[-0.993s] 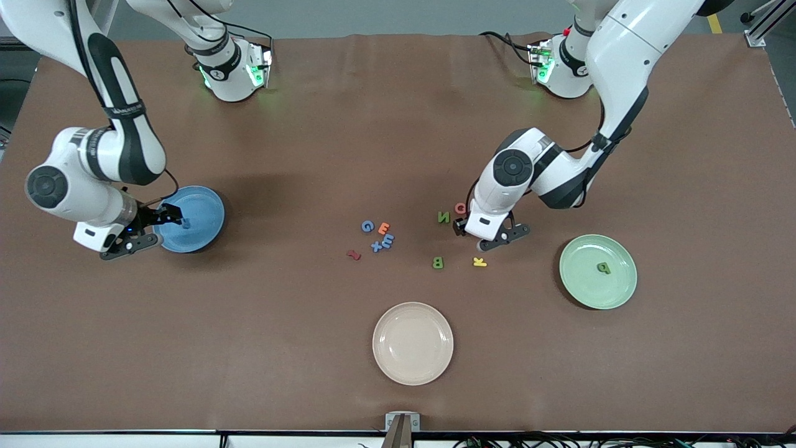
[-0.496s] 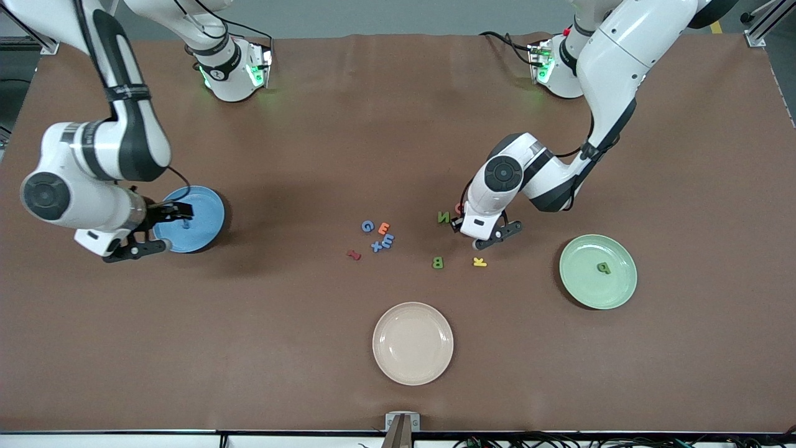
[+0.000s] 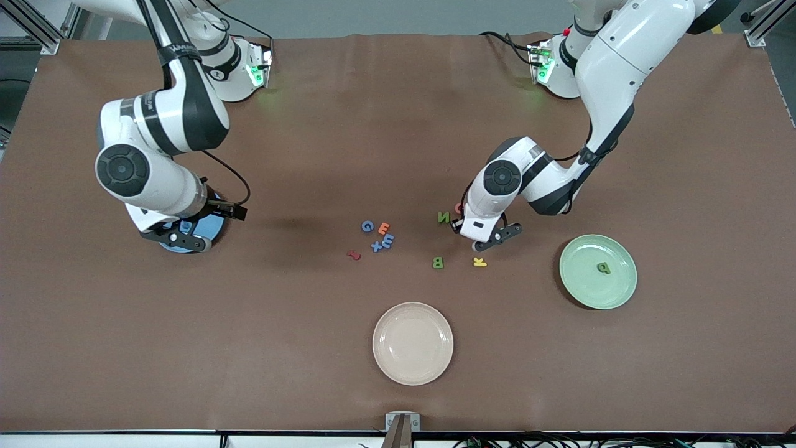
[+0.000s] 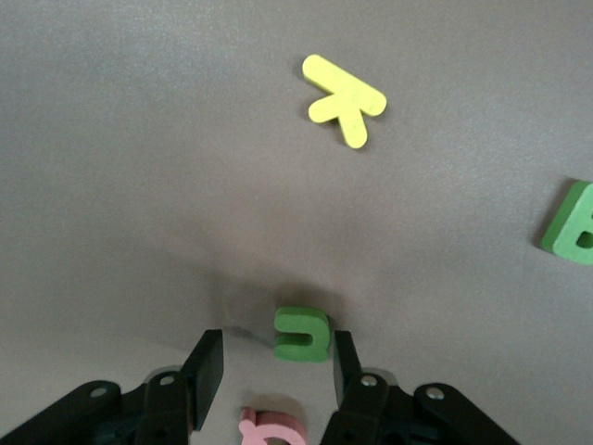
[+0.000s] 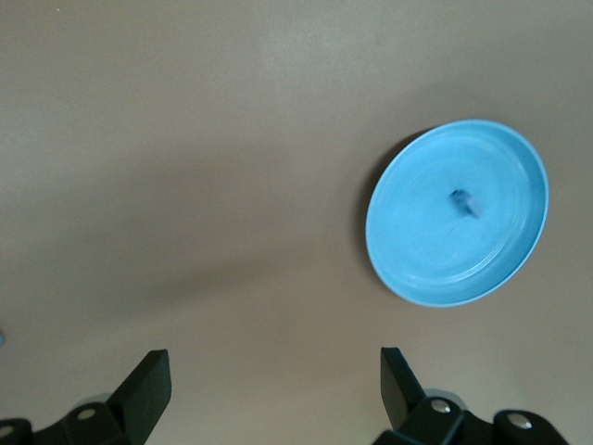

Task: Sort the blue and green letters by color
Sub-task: 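Release the blue letter on the blue plate while the left gripper grasps green u, then carry the green u to the green plate while the right gripper grasps blue c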

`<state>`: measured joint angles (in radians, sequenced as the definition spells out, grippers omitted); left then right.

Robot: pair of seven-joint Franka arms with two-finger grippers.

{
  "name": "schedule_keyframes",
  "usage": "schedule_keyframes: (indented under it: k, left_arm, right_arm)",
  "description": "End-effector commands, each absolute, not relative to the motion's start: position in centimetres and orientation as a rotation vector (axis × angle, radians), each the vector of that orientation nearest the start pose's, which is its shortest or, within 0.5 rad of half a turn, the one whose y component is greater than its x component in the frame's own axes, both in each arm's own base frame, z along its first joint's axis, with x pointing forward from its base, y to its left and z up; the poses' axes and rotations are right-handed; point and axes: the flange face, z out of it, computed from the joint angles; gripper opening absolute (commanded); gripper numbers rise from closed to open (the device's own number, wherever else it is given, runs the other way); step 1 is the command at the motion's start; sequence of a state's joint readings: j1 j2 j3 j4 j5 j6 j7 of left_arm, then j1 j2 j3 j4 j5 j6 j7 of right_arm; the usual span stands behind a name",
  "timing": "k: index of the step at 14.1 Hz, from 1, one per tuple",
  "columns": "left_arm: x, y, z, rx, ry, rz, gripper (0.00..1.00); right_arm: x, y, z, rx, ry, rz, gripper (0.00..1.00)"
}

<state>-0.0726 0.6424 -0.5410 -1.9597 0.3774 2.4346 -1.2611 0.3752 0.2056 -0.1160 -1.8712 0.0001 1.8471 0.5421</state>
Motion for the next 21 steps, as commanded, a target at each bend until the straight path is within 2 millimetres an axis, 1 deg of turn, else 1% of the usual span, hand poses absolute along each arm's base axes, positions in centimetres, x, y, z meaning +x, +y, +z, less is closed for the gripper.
schedule_keyframes:
  k: [1, 2, 4, 5, 6, 7, 8, 9, 10, 11, 12, 13, 14, 15, 16, 17, 18, 19, 20, 21]
  left_arm:
    - [50.7, -34.6, 17.9, -3.079, -0.692, 0.115, 0.56]
    - [50.7, -34.6, 17.8, -3.078, -0.692, 0.114, 0.56]
    - [50.6, -34.6, 17.6, -3.076, -0.689, 0.119, 0.54]
    - [50.7, -34.5, 17.6, -3.075, -0.693, 0.119, 0.51]
    - [50.7, -34.5, 17.6, -3.076, -0.691, 0.119, 0.44]
    - [50.8, -34.3, 17.7, -3.075, -0.696, 0.117, 0.33]
    - [50.9, -34.2, 17.8, -3.075, -0.701, 0.114, 0.22]
    - [51.2, -33.8, 17.9, -3.074, -0.708, 0.111, 0.13]
    - [51.4, -33.6, 18.0, -3.075, -0.709, 0.106, 0.07]
    - [51.5, -33.5, 18.3, -3.077, -0.707, 0.099, 0.04]
    - [51.8, -33.3, 18.7, -3.076, -0.709, 0.089, 0.02]
    - [52.4, -32.5, 19.9, -3.071, -0.721, 0.062, 0.02]
    - [53.1, -31.6, 20.7, -3.072, -0.733, 0.039, 0.02]
    - [53.6, -31.2, 22.2, -3.079, -0.721, -0.001, 0.01]
    - [53.8, -30.8, 22.8, -3.068, -0.709, -0.008, 0.01]
    - [54.2, -29.7, 23.3, -3.046, -0.689, 0.001, 0.01]
    - [55.1, -28.0, 24.1, -3.042, -0.652, -0.009, 0.01]
    - [56.1, -25.9, 24.7, -3.048, -0.616, -0.018, 0.01]
    - [57.0, -23.7, 24.9, -3.048, -0.582, -0.018, 0.01]
    - [57.8, -21.6, 25.0, -3.051, -0.531, -0.01, 0.01]
  right_arm:
    - [54.7, 20.0, 38.7, -3.194, 0.481, 0.337, 1.0]
    - [54.0, 22.9, 38.5, -3.194, 0.438, 0.31, 1.0]
    - [53.2, 27.0, 36.8, -3.176, 0.371, 0.266, 1.0]
    - [52.5, 29.5, 35.7, -3.144, 0.467, 0.253, 1.0]
    - [52.3, 31.1, 34.2, -3.122, 0.611, 0.217, 1.0]
    - [52.0, 32.9, 32.7, -3.105, 0.684, 0.179, 1.0]
    - [51.2, 35.3, 31.0, -3.091, 0.725, 0.141, 1.0]
    - [50.7, 36.7, 29.6, -3.067, 0.801, 0.11, 1.0]
    - [50.4, 37.6, 28.3, -3.05, 0.854, 0.091, 1.0]
    - [50.3, 38.2, 27.0, -3.037, 0.891, 0.079, 1.0]
    - [50.3, 38.4, 26.3, -3.03, 0.9, 0.066, 1.0]
    - [49.8, 39.4, 25.4, -3.024, 0.908, 0.056, 1.0]
    - [49.7, 39.7, 24.6, -2.999, 0.979, 0.044, 1.0]
    - [49.6, 40.0, 23.9, -2.985, 1.025, 0.041, 1.0]
    - [49.3, 40.3, 23.1, -2.974, 1.066, 0.038, 1.0]
    - [49.3, 40.6, 22.3, -2.938, 1.142, 0.024, 1.0]
    - [49.1, 41.2, 21.4, -2.898, 1.22, 0.008, 1.0]
    - [48.8, 41.9, 20.2, -2.861, 1.282, -0.013, 1.0]
    - [49.0, 42.3, 19.1, -2.846, 1.321, -0.027, 1.0]
    - [49.3, 42.7, 18.7, -2.841, 1.33, -0.032, 1.0]
